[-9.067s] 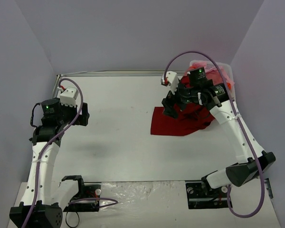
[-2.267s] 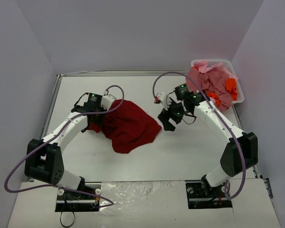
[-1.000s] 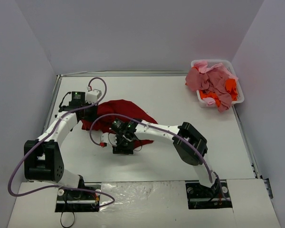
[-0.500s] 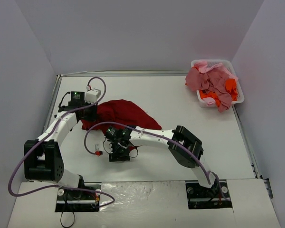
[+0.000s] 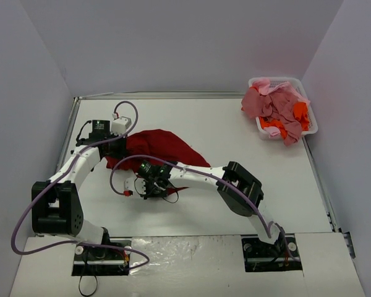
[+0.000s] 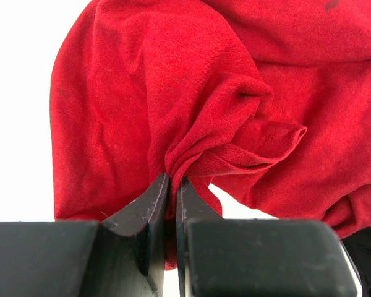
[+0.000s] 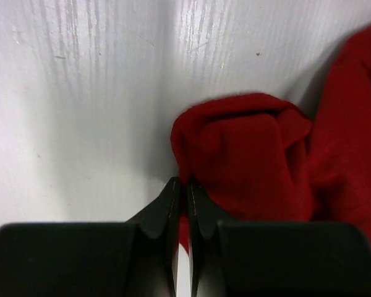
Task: Fold and stack the t-shirts
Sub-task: Flatten out the tshirt
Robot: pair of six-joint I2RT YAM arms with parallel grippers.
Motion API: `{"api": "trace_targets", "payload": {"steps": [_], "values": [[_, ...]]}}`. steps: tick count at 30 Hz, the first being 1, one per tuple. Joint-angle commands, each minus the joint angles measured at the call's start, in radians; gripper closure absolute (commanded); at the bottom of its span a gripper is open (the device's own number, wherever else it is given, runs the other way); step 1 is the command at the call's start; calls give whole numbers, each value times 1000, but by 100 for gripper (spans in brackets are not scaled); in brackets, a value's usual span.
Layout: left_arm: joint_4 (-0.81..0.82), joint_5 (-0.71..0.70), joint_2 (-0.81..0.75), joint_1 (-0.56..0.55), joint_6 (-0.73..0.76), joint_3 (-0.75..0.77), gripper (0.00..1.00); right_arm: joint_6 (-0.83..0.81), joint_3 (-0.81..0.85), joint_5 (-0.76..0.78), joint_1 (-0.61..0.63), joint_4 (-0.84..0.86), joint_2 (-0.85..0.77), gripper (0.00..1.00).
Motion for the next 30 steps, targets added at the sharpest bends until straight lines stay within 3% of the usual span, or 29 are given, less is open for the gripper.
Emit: {"api": "trace_targets", "payload": {"steps": [1,6,10,11,14,17,21,30], "values": [[12,19,-6,8,5,6,98,-13,-28,68,-18,-44,41,100],[-9,31,-34,24,10,25,98,-26,-46,33,-80,-158,-106,100],[-54,7,-98,36,28,68,98,-16,-56,-47,-286,-219,-293,100],[-63,8,-106,42,46,87,98,-11,-50,-73,-421,-233,-353,100],[-101,5,-135,44,65,119,98,-2,-22,-148,-659,-250,-442,100],[-127,19,-164,44,71,131,98,3,-5,-173,-780,-251,-498,100],[-212,111,-202,44,94,180,98,36,26,-170,-815,-253,-521,100],[-356,140,-345,44,181,205,98,96,75,-145,-871,-253,-542,100]]}}
